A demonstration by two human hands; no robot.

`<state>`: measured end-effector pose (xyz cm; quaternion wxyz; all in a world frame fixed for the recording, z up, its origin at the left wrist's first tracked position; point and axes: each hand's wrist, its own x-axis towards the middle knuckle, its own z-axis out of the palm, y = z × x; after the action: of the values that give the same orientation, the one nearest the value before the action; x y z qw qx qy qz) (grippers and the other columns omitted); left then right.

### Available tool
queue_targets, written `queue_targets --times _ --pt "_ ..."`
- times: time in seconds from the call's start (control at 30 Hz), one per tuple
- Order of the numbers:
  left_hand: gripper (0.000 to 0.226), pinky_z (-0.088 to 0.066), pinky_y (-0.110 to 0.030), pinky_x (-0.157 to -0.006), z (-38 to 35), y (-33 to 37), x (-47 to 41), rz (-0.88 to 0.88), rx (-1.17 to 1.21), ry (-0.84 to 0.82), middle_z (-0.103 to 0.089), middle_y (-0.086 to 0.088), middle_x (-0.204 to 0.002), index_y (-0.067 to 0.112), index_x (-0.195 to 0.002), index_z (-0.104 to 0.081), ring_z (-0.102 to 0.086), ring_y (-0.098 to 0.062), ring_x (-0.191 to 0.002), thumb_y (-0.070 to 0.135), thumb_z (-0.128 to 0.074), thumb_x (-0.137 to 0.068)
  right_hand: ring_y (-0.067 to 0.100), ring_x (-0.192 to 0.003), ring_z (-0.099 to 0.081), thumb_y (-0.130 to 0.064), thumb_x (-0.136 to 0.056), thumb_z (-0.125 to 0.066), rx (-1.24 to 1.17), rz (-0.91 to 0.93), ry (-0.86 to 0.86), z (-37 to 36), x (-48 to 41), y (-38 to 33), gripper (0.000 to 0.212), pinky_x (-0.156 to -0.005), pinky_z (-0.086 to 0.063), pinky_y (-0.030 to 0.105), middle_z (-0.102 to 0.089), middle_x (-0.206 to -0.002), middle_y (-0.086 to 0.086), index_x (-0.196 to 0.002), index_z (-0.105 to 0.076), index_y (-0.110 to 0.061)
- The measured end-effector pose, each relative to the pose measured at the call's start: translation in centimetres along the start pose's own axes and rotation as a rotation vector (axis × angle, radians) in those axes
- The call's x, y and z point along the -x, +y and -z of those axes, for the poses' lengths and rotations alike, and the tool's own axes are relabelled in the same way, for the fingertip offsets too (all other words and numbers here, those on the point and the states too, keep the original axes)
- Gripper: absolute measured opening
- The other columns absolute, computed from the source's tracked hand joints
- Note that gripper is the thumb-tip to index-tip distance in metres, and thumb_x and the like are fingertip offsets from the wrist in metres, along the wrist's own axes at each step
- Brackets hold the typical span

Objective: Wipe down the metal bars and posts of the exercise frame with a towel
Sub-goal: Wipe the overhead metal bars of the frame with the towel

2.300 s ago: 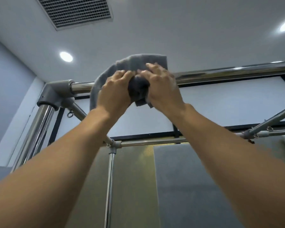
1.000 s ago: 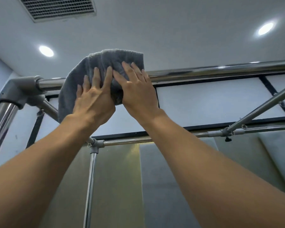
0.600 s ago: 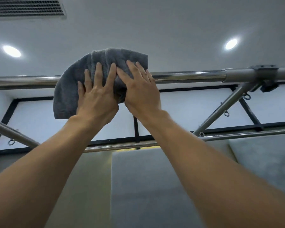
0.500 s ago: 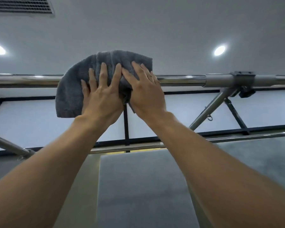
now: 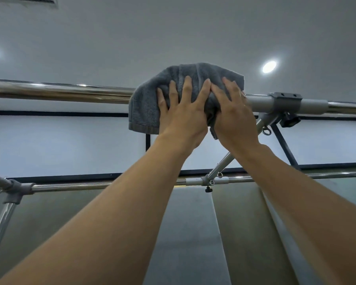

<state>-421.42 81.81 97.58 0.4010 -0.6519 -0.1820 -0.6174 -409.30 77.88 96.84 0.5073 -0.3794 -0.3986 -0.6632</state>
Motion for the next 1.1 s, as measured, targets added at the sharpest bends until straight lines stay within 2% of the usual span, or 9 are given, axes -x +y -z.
queue_targets --times 0.2,0.43,0.77,1.1 --pt "0.066 0.010 -0.058 -0.117 1.1 -5.4 1.4 -0.050 -0.002 0.031 0.007 0.000 -0.163 0.042 -0.153 0.003 0.010 -0.033 -0.149 0.035 -0.038 -0.102 0.040 -0.144 -0.024 -0.019 -0.090 -0.030 -0.018 -0.023 0.073 -2.3 0.8 -5.0 0.058 -0.116 -0.025 0.054 -0.032 -0.153 0.020 -0.147 -0.038 -0.013" --pt "0.060 0.009 -0.056 -0.118 4.5 -14.9 4.2 -0.033 0.001 0.045 0.005 0.001 -0.164 0.044 -0.153 -0.001 0.009 -0.031 -0.150 0.039 -0.035 -0.103 0.042 -0.143 -0.025 -0.025 -0.087 -0.022 -0.040 -0.019 0.094 -5.2 0.2 -15.0 0.063 -0.117 -0.023 0.055 -0.033 -0.152 0.022 -0.146 -0.041 -0.012" --pt "0.061 0.005 -0.056 -0.119 11.9 -30.9 8.4 0.025 -0.027 -0.029 -0.002 0.000 -0.164 0.045 -0.152 -0.006 0.002 -0.031 -0.150 0.031 -0.037 -0.101 0.041 -0.144 -0.024 -0.022 -0.091 -0.033 -0.099 0.011 0.079 -9.8 -1.3 -31.9 0.055 -0.119 -0.015 0.052 -0.034 -0.152 0.020 -0.144 -0.043 -0.014" --pt "0.065 -0.002 -0.061 -0.118 17.7 -43.3 12.2 0.126 -0.091 -0.075 -0.003 0.004 -0.164 0.048 -0.151 -0.006 0.000 -0.029 -0.151 0.028 -0.041 -0.101 0.036 -0.148 -0.012 -0.021 -0.097 -0.044 -0.162 0.063 -0.042 -12.5 -2.6 -45.6 0.055 -0.121 -0.007 0.049 -0.022 -0.158 0.016 -0.151 -0.031 -0.020"
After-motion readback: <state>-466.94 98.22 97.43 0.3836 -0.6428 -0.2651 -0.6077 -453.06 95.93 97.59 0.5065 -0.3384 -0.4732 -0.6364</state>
